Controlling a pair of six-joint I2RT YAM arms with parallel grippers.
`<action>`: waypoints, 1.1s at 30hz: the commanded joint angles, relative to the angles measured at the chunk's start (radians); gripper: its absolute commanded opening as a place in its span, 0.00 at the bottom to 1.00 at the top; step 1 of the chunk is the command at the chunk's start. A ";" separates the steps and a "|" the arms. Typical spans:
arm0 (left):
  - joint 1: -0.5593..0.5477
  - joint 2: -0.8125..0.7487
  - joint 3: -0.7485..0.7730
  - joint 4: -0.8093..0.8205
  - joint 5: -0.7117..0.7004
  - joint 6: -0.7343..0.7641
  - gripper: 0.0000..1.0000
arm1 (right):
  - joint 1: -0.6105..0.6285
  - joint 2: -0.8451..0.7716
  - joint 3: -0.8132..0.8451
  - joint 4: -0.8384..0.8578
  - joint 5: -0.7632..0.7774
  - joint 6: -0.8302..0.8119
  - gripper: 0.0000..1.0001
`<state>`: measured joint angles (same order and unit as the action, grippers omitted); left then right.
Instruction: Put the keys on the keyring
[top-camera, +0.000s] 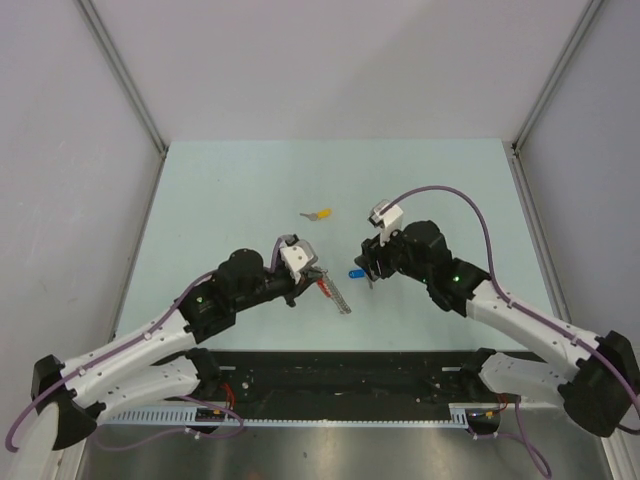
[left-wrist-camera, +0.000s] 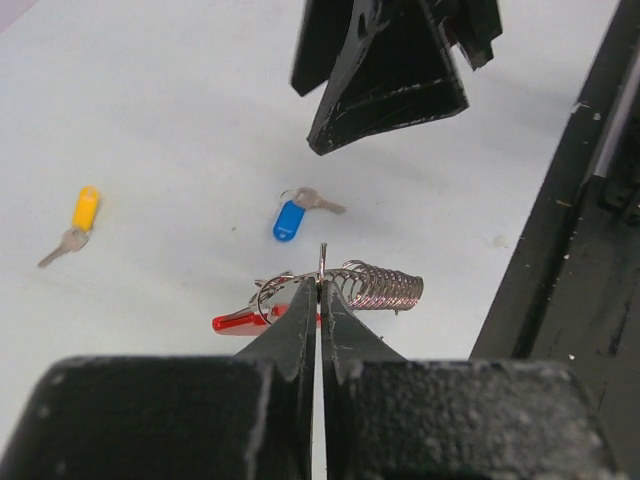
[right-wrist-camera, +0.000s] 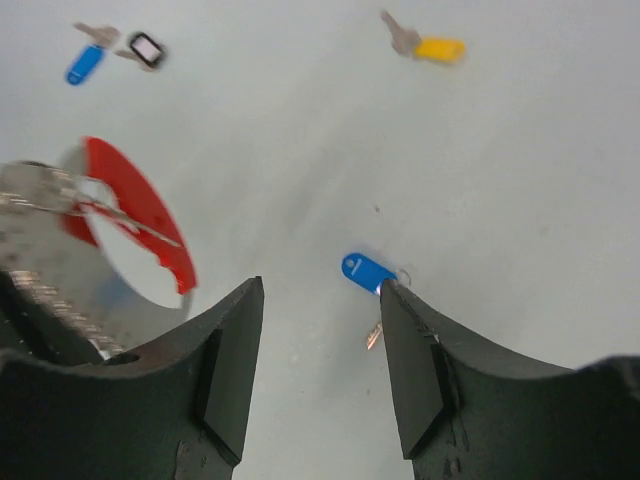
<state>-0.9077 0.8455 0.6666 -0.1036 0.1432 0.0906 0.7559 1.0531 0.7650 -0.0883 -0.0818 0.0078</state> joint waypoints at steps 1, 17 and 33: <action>0.006 -0.058 0.011 -0.054 -0.137 -0.066 0.00 | -0.047 0.117 0.023 -0.066 0.042 0.096 0.55; 0.024 -0.184 -0.002 -0.231 -0.295 -0.057 0.00 | -0.248 0.619 0.345 -0.341 -0.199 0.101 0.41; 0.039 -0.155 0.007 -0.274 -0.307 -0.034 0.00 | -0.309 0.795 0.425 -0.364 -0.352 0.064 0.31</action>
<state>-0.8791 0.6807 0.6655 -0.3935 -0.1566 0.0448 0.4561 1.8275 1.1465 -0.4671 -0.3557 0.0834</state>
